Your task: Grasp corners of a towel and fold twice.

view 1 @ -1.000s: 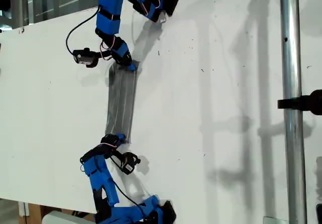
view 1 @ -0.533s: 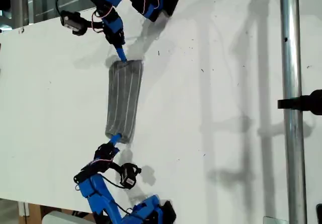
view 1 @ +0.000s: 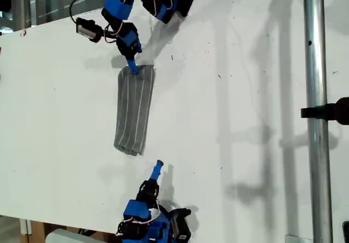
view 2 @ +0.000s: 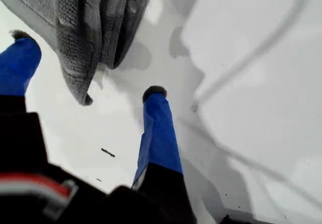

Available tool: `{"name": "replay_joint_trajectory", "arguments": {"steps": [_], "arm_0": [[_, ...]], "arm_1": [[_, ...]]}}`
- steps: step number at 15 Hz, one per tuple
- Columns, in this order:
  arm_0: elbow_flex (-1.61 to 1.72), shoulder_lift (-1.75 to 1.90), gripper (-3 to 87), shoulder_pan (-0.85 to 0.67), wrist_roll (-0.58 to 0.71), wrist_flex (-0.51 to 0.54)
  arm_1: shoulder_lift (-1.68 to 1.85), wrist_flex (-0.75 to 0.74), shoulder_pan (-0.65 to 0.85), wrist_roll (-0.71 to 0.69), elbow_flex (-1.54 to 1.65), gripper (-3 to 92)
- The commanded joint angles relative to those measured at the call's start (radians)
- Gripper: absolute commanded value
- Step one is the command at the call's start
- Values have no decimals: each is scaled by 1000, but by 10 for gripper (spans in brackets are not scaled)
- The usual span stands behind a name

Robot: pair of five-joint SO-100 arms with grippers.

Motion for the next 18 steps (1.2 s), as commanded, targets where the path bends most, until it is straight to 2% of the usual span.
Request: {"name": "replay_joint_trajectory", "arguments": {"steps": [1,3,6,7,8,9,10,13,15,16,17,18], "arm_0": [[149,213,220,61,-84,-72],[267,474,206,71,-120,11],[365,761,192,71,-130,147],[394,821,189,84,-132,158],[410,834,185,95,-138,153],[419,834,182,101,-143,153],[426,834,181,107,-143,156],[474,834,178,132,-164,144],[497,834,178,137,-163,110],[500,834,178,137,-161,109],[500,834,178,137,-153,109],[503,834,179,133,-152,109]], "arm_1": [[-311,-152,-71,94,-166,418],[-462,-250,-124,146,-276,390],[-581,-376,-123,181,-365,321],[-597,-430,-107,181,-371,270],[-603,-434,-83,176,-390,69],[-606,-368,-57,164,-414,3],[-575,-287,-43,127,-416,-2],[-209,121,-89,94,-298,-2],[71,457,-137,152,-261,-2],[179,566,-147,175,-258,-2],[256,575,-166,179,-270,-2],[265,492,-195,179,-295,-2]]}}
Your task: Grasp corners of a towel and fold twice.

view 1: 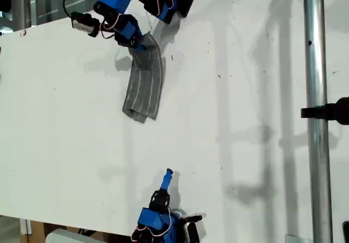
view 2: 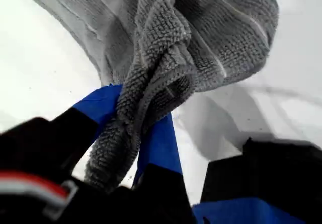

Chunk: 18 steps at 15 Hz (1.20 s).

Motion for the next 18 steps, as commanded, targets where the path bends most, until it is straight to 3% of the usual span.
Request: {"name": "replay_joint_trajectory", "arguments": {"steps": [1,3,5,9,10,11,12,13,15,18], "arm_0": [[-3,6,179,3,6,-25],[-6,6,177,8,3,-23],[-2,6,176,11,-2,-21],[3,6,175,11,-6,-21],[5,6,175,14,-9,-21],[9,6,176,15,-9,-23],[14,6,177,15,-9,-25],[15,6,178,15,-9,-25],[25,6,185,11,-11,-21],[44,6,211,3,-60,-8]], "arm_1": [[-12,-170,-61,0,-86,-2],[-305,-413,-115,-41,-256,-2],[-614,-554,-150,-81,-485,-2],[-943,-670,-184,-97,-758,32],[-980,-701,-186,-97,-769,207],[-985,-747,-178,-95,-758,226],[-977,-779,-172,-94,-758,142],[-957,-793,-160,-97,-775,98],[-879,-744,-107,-103,-851,97],[-675,-551,3,-152,-871,97]]}}
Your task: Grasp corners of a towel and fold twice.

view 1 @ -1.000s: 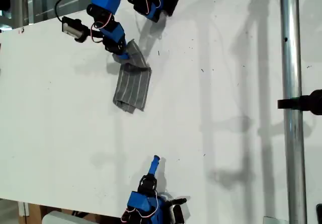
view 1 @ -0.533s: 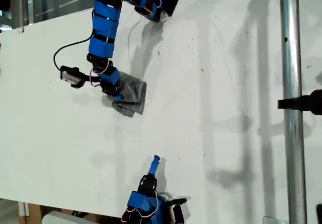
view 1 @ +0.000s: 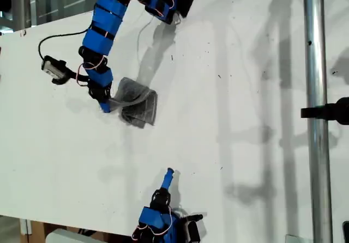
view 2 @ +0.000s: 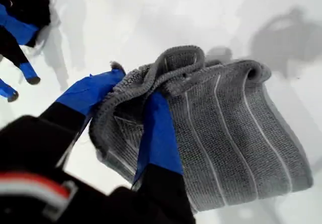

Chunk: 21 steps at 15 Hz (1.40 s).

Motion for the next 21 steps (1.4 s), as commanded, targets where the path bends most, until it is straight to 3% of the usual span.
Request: {"name": "replay_joint_trajectory", "arguments": {"steps": [1,3,6,8,10,11,12,14,18,19,21], "arm_0": [[15,6,211,2,-18,-11],[14,6,212,-3,-8,-15],[9,6,217,5,-11,-28],[12,6,222,26,-25,-31],[12,6,228,32,-25,-29],[12,6,232,32,-21,-31],[12,6,233,32,-17,-35],[12,6,234,34,-17,-37],[21,6,240,28,-46,-11],[20,6,277,17,-129,26],[21,6,290,25,-146,41]], "arm_1": [[169,144,89,-46,-78,97],[198,173,91,-51,-71,97],[15,121,-51,-55,-46,37],[-89,80,-127,-57,-55,90],[-80,61,-158,-112,-74,344],[-17,-6,-173,-229,-52,559],[38,-37,-184,-345,-58,559],[104,8,-132,-360,-60,559],[479,92,29,-252,331,555],[649,81,23,-224,502,550],[1077,58,-5,-97,879,544]]}}
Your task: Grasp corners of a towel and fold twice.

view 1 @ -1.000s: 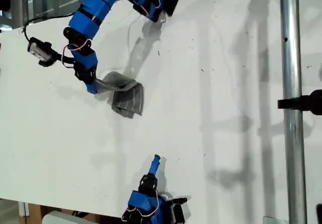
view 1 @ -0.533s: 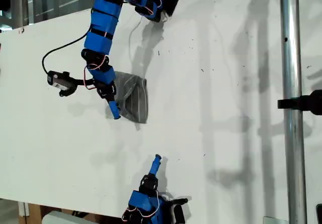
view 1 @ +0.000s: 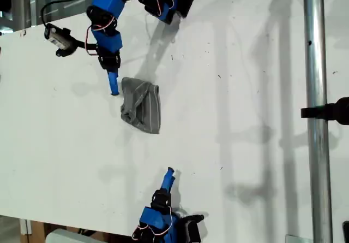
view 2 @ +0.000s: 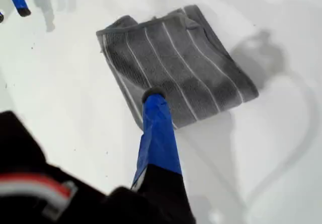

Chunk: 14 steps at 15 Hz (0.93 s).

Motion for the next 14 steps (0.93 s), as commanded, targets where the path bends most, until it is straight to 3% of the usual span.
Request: {"name": "replay_joint_trajectory", "arguments": {"steps": [1,3,5,7,9,10,11,12,14], "arm_0": [[5,6,304,-3,-9,11],[5,8,327,-17,26,26],[6,8,308,-21,38,40],[6,6,214,-37,-87,179],[6,5,167,-26,149,183],[6,6,157,23,52,184],[6,6,152,43,143,184],[6,6,144,49,316,184],[6,6,140,43,383,181]], "arm_1": [[572,35,-18,172,380,544],[936,229,-72,270,581,544],[928,339,-120,394,637,543],[919,453,-138,578,715,539],[923,543,-127,643,713,537],[923,543,-118,644,713,537],[923,543,-118,644,713,537],[923,543,-118,644,713,537],[923,543,-123,644,713,537]]}}
